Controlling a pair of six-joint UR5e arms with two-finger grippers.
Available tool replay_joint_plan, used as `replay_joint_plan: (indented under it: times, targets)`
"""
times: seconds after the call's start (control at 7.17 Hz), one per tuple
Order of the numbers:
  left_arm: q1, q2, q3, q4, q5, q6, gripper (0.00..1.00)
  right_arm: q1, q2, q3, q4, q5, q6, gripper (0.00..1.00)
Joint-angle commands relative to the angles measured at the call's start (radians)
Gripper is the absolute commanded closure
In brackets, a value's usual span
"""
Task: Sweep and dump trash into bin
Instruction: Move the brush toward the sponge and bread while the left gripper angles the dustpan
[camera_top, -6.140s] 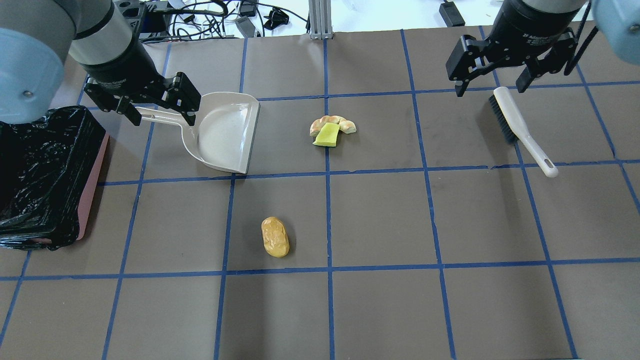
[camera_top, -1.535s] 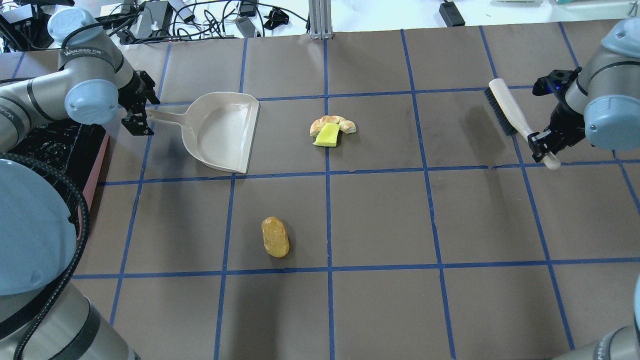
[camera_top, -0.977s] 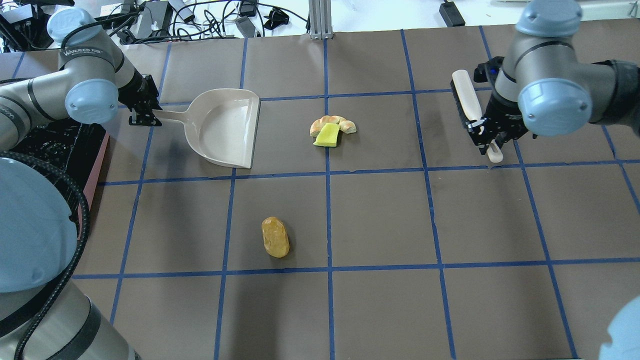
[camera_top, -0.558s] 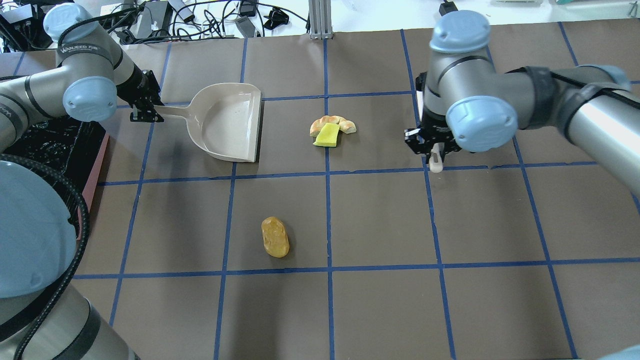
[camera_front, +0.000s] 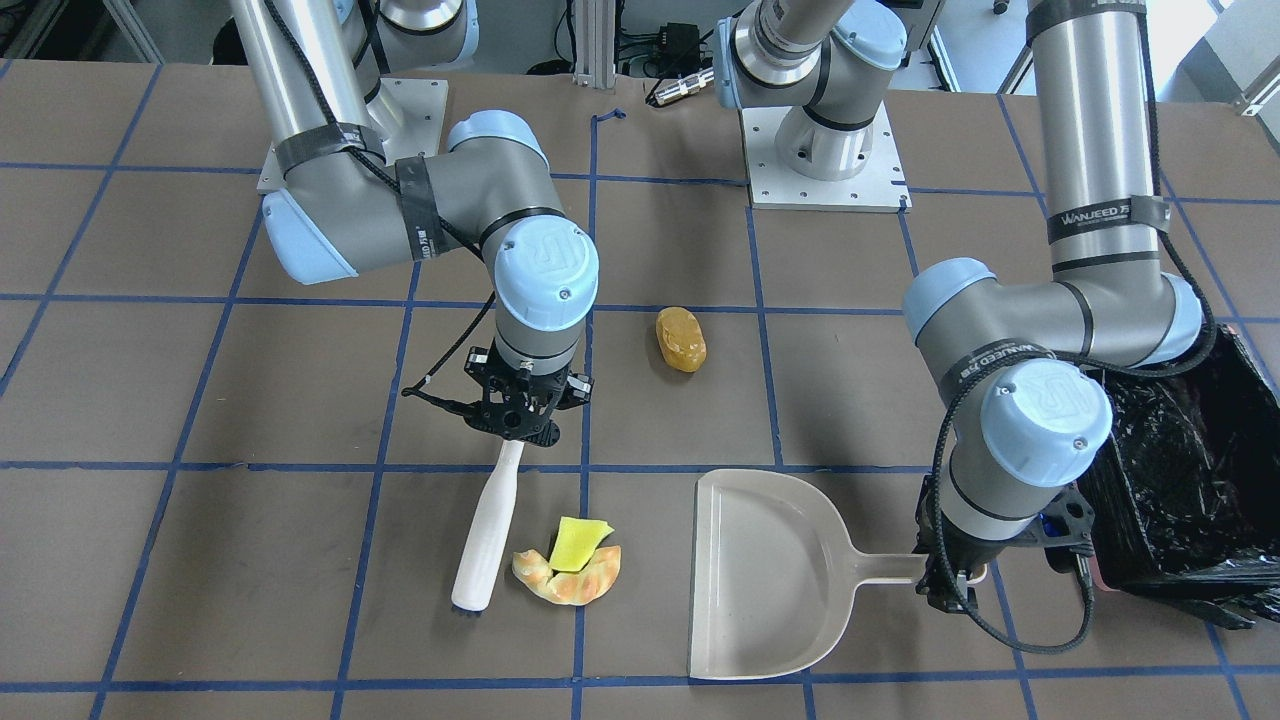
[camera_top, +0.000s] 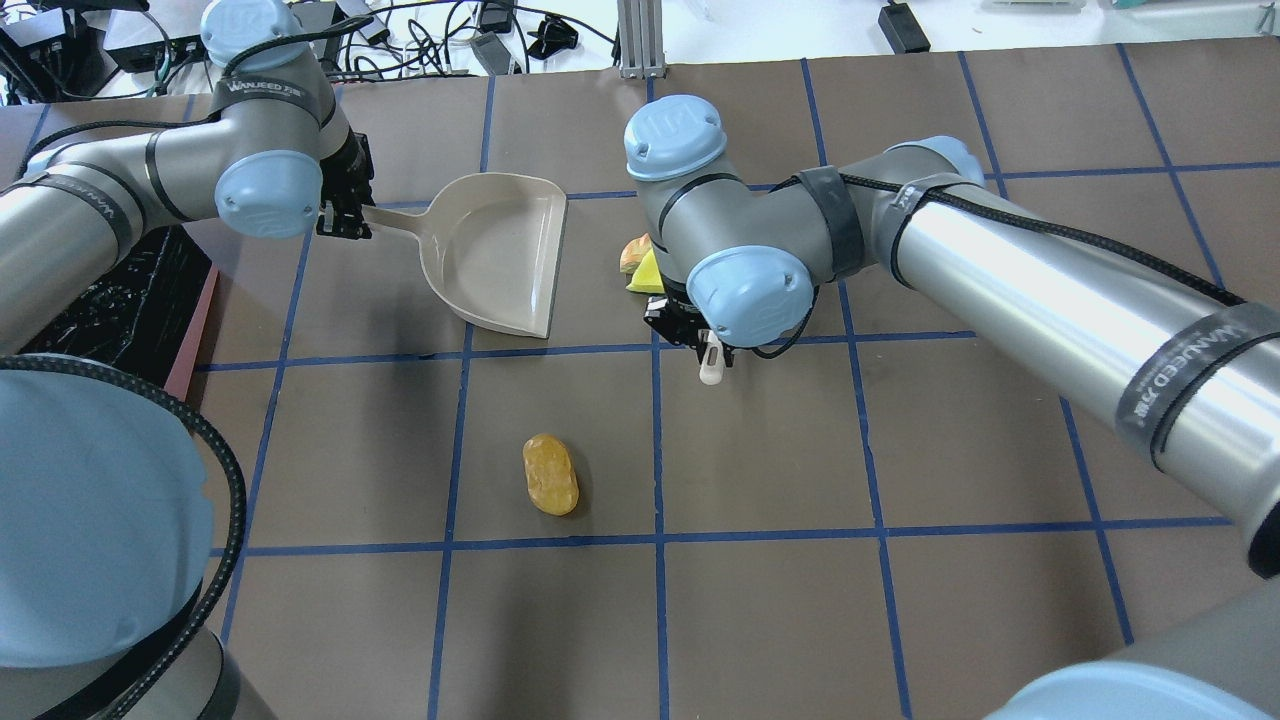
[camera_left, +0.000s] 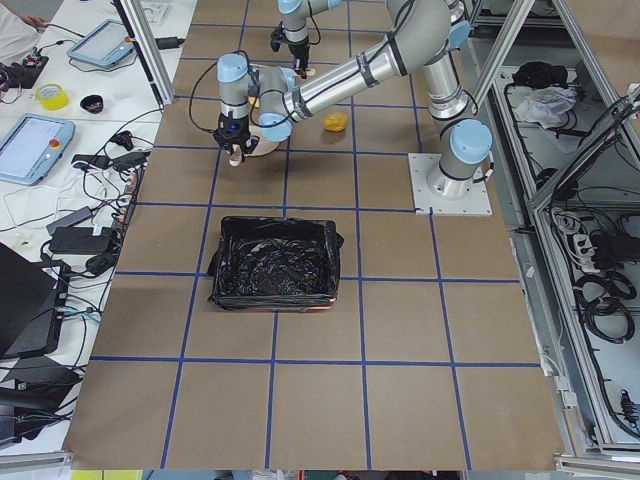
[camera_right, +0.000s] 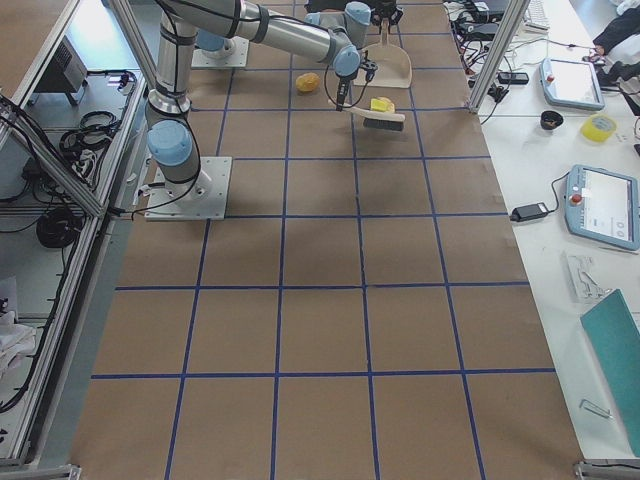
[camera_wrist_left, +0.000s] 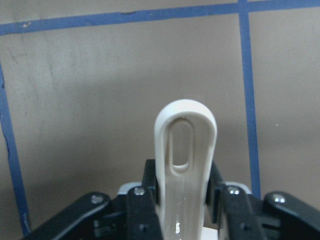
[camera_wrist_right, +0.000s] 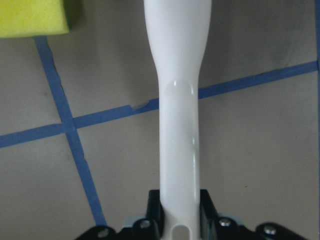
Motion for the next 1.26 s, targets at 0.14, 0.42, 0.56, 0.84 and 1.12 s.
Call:
replay_joint_plan:
  times: [0.14,0.42,0.56,0.84,1.12]
  targets:
    - [-0.012,-0.008,0.001,0.003,0.016,-0.034,1.00,0.081,0.051,-0.014,-0.004,0.002,0.019,1.00]
    - [-0.012,-0.012,0.001,0.004,0.016,-0.053,1.00,0.136,0.137,-0.113,0.004,0.047,0.009,1.00]
    - [-0.012,-0.012,0.001,0.004,0.014,-0.053,1.00,0.175,0.169,-0.181,0.008,0.072,0.001,1.00]
    - [-0.012,-0.012,0.001,0.004,0.012,-0.053,1.00,0.227,0.241,-0.323,0.071,0.066,-0.115,1.00]
    - [-0.012,-0.011,0.001,0.004,0.012,-0.044,1.00,0.261,0.267,-0.409,0.117,0.060,-0.245,1.00]
